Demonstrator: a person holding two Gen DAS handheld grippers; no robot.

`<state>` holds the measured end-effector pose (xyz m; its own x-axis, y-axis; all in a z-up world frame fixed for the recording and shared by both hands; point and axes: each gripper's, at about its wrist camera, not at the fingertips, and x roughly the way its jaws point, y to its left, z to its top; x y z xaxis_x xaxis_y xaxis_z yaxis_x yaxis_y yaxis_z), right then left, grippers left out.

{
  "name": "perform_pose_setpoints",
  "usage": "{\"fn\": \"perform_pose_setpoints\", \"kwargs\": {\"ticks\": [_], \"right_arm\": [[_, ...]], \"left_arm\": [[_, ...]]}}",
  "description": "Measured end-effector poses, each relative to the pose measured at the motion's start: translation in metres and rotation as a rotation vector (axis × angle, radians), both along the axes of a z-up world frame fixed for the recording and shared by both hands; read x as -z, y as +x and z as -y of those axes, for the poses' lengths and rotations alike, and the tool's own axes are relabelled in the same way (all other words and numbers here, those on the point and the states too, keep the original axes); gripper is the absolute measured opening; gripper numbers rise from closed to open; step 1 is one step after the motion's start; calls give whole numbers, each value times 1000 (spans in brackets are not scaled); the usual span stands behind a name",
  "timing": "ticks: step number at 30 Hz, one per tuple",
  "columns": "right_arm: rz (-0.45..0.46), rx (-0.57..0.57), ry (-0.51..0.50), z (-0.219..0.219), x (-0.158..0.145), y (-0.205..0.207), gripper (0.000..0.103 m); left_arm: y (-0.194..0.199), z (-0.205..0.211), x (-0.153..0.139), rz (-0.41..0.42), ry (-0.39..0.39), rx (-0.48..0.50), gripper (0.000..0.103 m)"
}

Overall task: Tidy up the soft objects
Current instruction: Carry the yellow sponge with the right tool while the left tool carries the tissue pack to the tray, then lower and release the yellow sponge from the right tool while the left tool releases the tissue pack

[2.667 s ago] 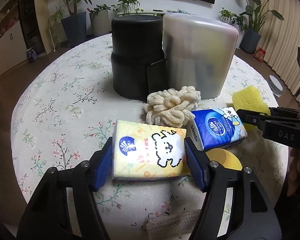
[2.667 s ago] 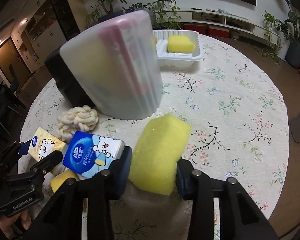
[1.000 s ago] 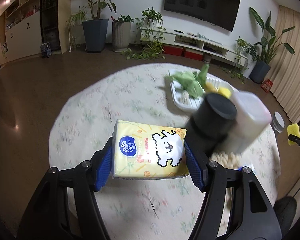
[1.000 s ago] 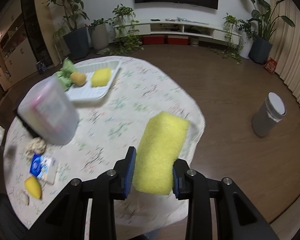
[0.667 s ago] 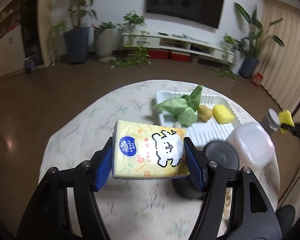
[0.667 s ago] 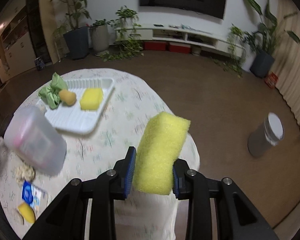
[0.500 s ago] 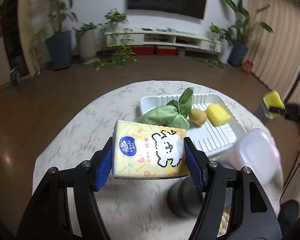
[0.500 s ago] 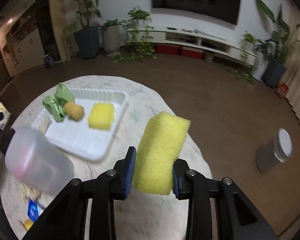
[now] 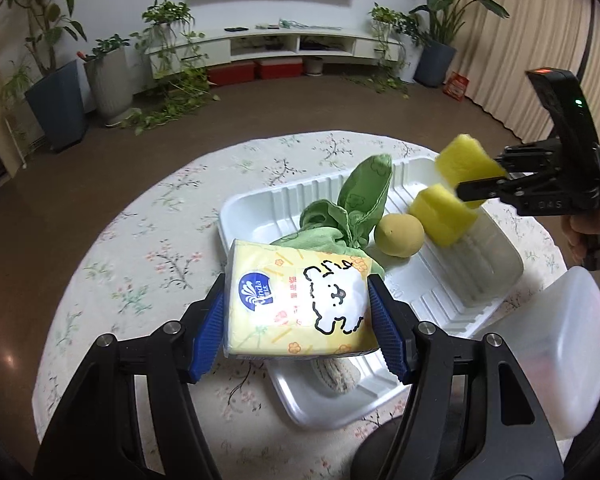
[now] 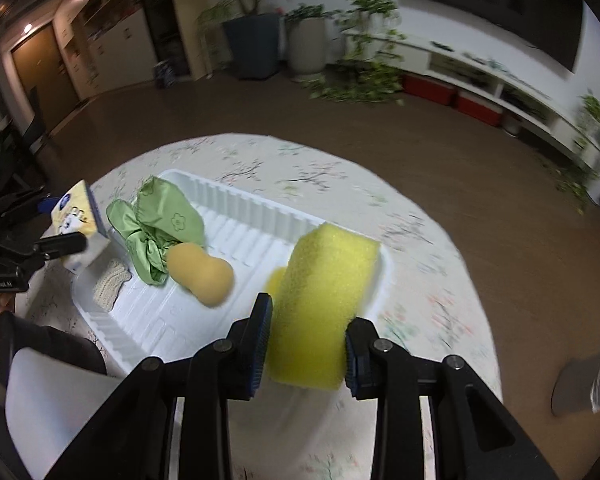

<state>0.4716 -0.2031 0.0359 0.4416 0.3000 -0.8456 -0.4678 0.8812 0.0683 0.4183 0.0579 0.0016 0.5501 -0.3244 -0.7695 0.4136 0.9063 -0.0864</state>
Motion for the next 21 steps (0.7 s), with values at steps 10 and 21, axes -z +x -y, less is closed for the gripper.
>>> {"fn": "perform_pose_setpoints", "kwargs": {"ticks": [10, 21], "right_arm": [[-39, -103, 9, -29, 24, 16, 33], [-48, -135, 8, -38, 31, 17, 32]], "left_arm": [[3, 16, 20, -28, -21, 81, 64], [5, 17, 20, -17, -10, 47, 71]]}}
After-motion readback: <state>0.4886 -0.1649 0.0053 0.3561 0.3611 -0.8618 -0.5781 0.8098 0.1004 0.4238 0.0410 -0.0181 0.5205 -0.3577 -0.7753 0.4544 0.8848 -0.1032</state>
